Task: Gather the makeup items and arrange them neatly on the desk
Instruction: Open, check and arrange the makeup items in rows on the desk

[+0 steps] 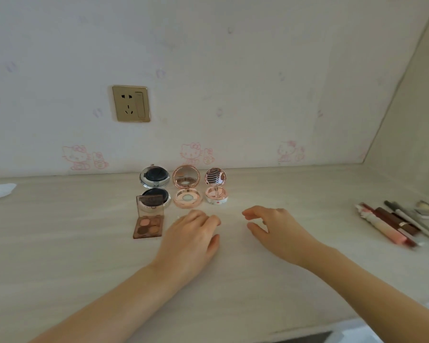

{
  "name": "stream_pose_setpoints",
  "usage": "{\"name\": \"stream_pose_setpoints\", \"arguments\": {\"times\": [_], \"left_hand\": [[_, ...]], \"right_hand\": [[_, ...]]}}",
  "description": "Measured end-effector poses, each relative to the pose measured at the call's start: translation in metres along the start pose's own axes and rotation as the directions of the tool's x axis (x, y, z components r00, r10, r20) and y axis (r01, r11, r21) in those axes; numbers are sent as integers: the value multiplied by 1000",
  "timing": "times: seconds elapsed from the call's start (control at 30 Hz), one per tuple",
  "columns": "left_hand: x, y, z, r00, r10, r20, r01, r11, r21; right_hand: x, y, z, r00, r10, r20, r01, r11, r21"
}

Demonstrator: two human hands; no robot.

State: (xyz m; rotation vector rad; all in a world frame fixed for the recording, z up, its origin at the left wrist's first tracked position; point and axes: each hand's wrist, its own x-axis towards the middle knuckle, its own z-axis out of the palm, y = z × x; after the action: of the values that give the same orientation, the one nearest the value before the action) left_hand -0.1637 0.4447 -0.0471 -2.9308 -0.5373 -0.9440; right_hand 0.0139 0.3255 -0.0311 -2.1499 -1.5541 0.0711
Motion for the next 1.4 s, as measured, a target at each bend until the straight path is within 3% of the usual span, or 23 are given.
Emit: {"name": "stream_pose_setpoints", "arguments": {"times": [0.17,0.37,0.6,0.7,0.93,1.2,1.4], "left_hand": [[32,47,16,995,46,84,-42,998,-55],[75,115,53,987,136,87,-115,970,-216],[134,190,97,920,384,79,-360,908,-215],[164,218,112,901,426,87,-396,886,-241],[225,275,143,912,364,189,-273,883,-383],[272,317,193,869,237,435,-7,885,-466],[288,331,214,838,184,514,97,876,-472]], "right_hand": [[-39,38,-34,999,50,-23,-53,973,-223],[-86,90,-80,984,145,-103,-170,936,-309],[-120,158,-130,948,268,-172,-307,910,-277],[-126,189,-147,922,336,-194,-378,892,-247],[-125,263,-183,878,414,-240,-474,822,-315],[-95,308,-188,885,454,-103,-459,816,-351],[-80,327,-184,884,465,-58,-450,809,-377]]}}
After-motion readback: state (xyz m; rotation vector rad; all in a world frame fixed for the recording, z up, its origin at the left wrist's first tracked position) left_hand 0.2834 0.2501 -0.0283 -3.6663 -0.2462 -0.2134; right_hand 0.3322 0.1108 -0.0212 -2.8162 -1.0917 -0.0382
